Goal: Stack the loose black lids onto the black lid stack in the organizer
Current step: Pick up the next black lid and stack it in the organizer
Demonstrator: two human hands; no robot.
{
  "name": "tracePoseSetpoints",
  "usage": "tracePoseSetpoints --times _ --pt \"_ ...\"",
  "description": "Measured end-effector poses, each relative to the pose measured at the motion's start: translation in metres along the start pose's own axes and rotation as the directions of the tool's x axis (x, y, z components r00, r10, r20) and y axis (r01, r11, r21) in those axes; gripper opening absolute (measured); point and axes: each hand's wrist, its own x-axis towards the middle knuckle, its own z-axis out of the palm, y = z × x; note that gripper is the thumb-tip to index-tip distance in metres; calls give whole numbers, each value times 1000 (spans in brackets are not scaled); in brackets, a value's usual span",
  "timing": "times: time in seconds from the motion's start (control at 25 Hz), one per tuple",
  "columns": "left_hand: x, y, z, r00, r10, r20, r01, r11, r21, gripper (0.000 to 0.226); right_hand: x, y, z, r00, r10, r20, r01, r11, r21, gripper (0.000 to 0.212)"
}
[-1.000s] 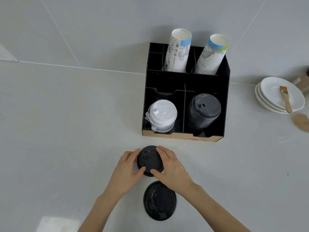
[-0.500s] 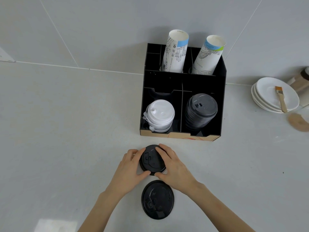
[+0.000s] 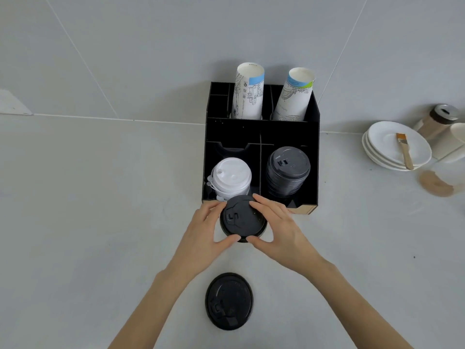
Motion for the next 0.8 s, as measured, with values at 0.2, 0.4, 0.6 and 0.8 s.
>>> tracePoseSetpoints --times 0.2,0.4,0.6,0.8 --pt "26 35 3 995 95 -27 -93 993 72 68 1 9 -40 997 15 -79 -12 999 30 62" --pt "51 60 12 991 113 -76 -106 990 97 67 9 22 -73 993 22 -116 -22 1000 3 57" --pt "76 79 22 991 103 -81 -96 991 90 67 19 40 -95 990 40 -133 -43 999 -21 57" --pt "104 81 30 994 72 -84 -61 990 125 68 41 57 -104 994 47 -94 -52 998 -47 57"
